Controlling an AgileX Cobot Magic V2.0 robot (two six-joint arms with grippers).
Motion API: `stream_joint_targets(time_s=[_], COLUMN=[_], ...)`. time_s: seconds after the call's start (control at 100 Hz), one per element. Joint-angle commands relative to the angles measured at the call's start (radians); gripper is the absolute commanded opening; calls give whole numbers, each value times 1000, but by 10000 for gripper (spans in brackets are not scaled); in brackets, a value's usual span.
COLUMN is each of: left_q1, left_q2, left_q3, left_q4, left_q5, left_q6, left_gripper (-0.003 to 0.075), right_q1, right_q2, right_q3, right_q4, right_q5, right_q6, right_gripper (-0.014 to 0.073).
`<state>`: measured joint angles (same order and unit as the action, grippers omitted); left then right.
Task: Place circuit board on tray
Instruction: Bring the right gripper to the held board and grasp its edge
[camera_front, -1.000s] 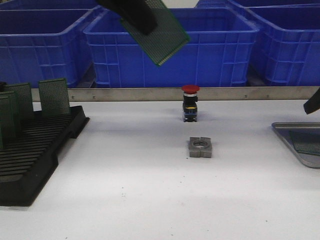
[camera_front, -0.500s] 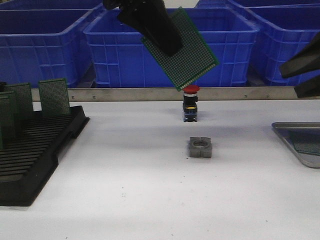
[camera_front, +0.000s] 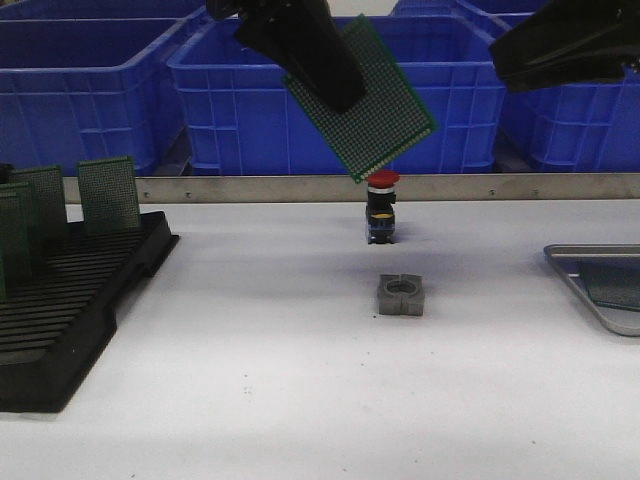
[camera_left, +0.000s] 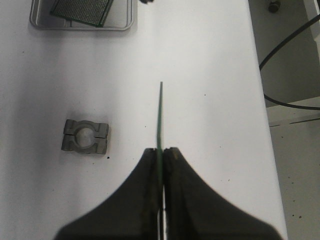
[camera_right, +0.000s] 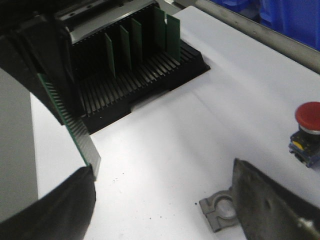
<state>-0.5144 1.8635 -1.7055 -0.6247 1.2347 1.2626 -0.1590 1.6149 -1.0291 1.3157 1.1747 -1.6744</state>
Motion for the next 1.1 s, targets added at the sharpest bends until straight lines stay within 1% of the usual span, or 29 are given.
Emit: stream_joint_targets(time_s=[0.0, 0.2, 0.39, 0.59, 0.91, 0.99, 1.09], left_q1=[-6, -6, -6, -6, -6, -6, -6], left_q2=[-58, -58, -58, -58, -58, -58, -58], left_q3=[-24, -24, -24, -24, -24, -24, -24], left_q4=[-52, -52, -52, -52, -52, -52, -52], left_q5=[37, 37, 37, 37, 37, 37, 37], left_q6=[-10, -10, -10, -10, -10, -10, -10], left_gripper=[-18, -18, -18, -18, -18, -18, -18], right_q1=[36, 134, 194, 210, 218, 229, 250], right_q2=[-43, -43, -41, -35, 30, 36, 38], right_q3=[-27, -27, -27, -27, -27, -27, -27], right_q4=[69, 66, 60, 60, 60, 60, 60], right_q5=[127, 59, -20, -40, -13, -13, -14], right_q6=[-40, -60, -79, -83, -83, -83, -83], right_gripper=[583, 582, 581, 581, 579, 541, 439])
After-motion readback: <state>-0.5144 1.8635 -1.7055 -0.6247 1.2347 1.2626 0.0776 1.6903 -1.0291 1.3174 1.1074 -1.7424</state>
